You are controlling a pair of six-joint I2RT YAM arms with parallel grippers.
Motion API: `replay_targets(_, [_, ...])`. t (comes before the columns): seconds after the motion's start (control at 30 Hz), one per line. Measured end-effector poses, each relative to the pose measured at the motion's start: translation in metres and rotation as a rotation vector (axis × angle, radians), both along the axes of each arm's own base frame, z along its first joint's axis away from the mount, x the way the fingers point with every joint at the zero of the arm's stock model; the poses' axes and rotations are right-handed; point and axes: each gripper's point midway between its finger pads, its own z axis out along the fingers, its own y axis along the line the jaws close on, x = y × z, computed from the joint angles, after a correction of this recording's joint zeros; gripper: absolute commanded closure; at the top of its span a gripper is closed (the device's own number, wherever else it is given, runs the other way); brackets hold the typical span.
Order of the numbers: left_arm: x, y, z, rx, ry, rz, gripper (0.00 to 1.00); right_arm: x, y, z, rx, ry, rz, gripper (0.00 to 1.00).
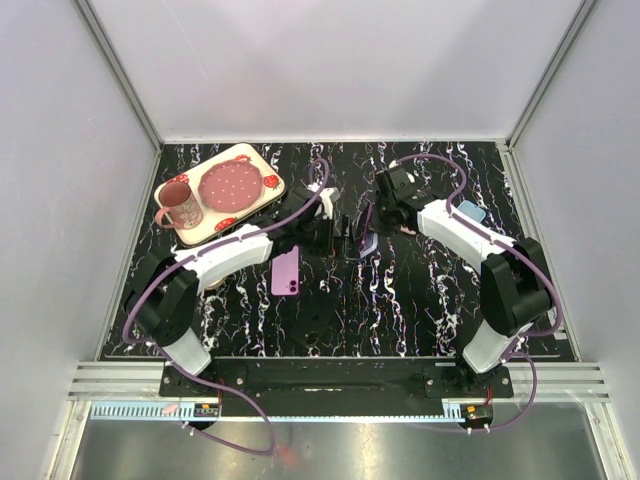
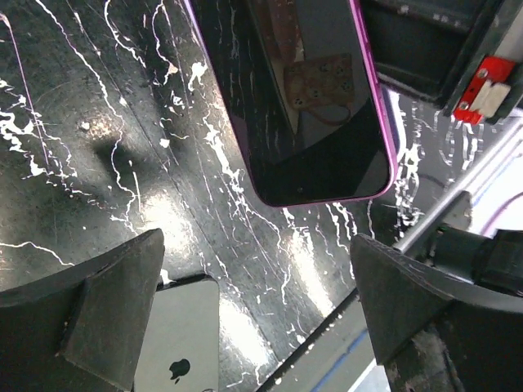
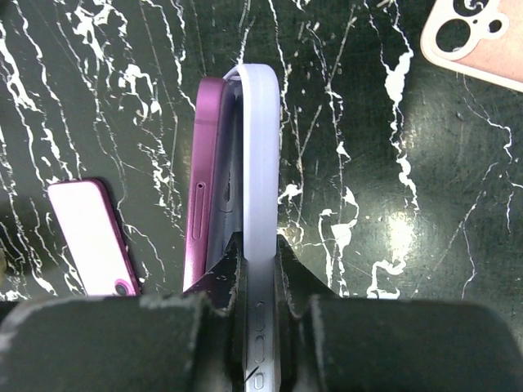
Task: Take the phone out of the phone case
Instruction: Remove the phone case from the phone.
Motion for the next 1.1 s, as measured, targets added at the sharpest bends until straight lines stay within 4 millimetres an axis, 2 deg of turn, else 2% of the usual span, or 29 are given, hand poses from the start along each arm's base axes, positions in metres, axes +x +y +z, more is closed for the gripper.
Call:
replay_targets(0.1, [-0.005,-0.006,-0.002,0.053,-0.06,0.007,0.02,0.004,0.004,0.006,0.017,-0.01,0.001,1.0])
replay_targets(0.3, [-0.006,-0.019,0.008,0.112,-0.201,0.035,0.11,0.012,0.009,0.013,0.031,-0.025,0.003,1.0])
replay_targets(0.53, [0.019,-0.005,0.03,0.155,-0.331,0.156,0.14,0.011,0.01,0.012,0.033,-0.019,0.006,1.0])
replay_targets(0.73, [0.031,-0.014,0.052,0.164,-0.424,0.154,0.16,0.01,0.012,0.013,0.046,-0.012,0.012,1.0])
replay_targets(1.0, [0.039,-0.015,0.045,0.226,-0.463,0.124,0.18,0.009,0.014,0.013,0.053,-0.009,0.013,1.0])
replay_targets(1.1, [0.037,-0.019,0.038,0.268,-0.493,0.095,0.26,0.008,0.015,0.013,0.06,-0.005,0.017,1.0])
